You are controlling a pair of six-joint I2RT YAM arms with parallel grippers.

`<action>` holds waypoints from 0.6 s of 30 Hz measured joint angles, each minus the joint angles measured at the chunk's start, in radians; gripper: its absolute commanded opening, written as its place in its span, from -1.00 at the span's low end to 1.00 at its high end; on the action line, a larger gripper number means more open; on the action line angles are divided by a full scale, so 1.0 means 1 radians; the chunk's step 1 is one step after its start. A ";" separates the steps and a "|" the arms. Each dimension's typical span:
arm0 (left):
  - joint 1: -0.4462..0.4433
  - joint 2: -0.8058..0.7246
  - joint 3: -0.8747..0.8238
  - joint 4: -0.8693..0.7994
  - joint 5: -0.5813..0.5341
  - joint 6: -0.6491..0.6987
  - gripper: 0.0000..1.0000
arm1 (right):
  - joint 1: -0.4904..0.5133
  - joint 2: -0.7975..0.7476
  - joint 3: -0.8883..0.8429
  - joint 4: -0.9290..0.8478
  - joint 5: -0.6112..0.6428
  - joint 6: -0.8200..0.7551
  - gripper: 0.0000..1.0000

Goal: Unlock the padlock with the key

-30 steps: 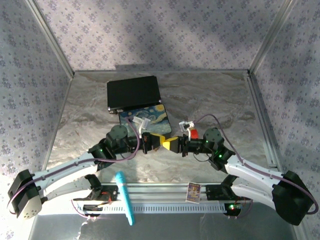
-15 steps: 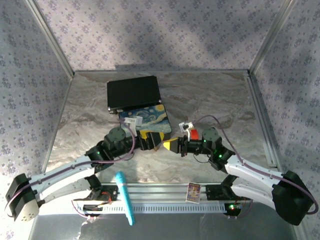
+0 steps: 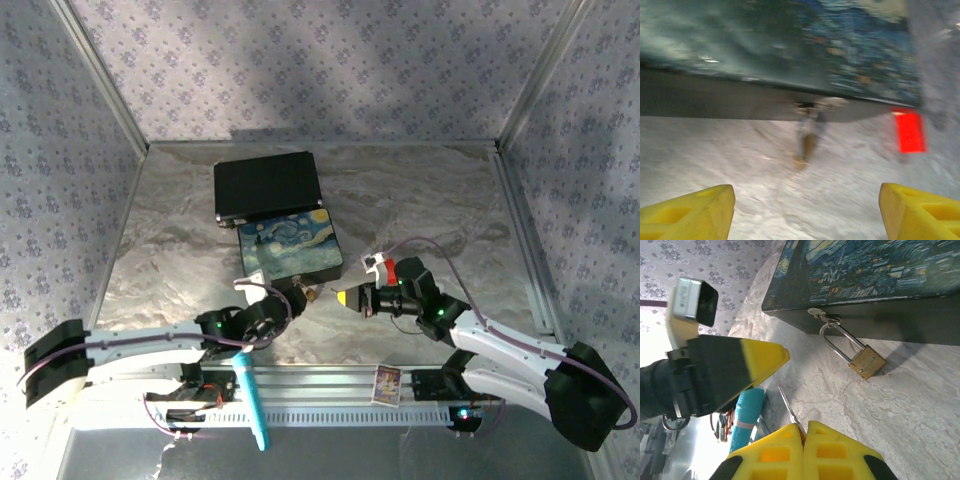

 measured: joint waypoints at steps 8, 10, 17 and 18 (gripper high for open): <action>0.003 0.290 0.226 -0.121 -0.023 -0.049 0.54 | 0.000 -0.004 -0.005 -0.033 0.020 -0.007 -1.00; 0.010 0.350 0.257 -0.123 -0.011 -0.049 0.52 | 0.000 -0.008 -0.007 -0.037 0.023 -0.007 -1.00; 0.047 0.510 0.351 -0.196 0.016 -0.080 0.52 | -0.003 -0.042 -0.030 -0.043 0.027 -0.007 -1.00; 0.051 0.523 0.351 -0.196 0.017 -0.082 0.52 | -0.005 -0.048 -0.034 -0.044 0.027 -0.007 -1.00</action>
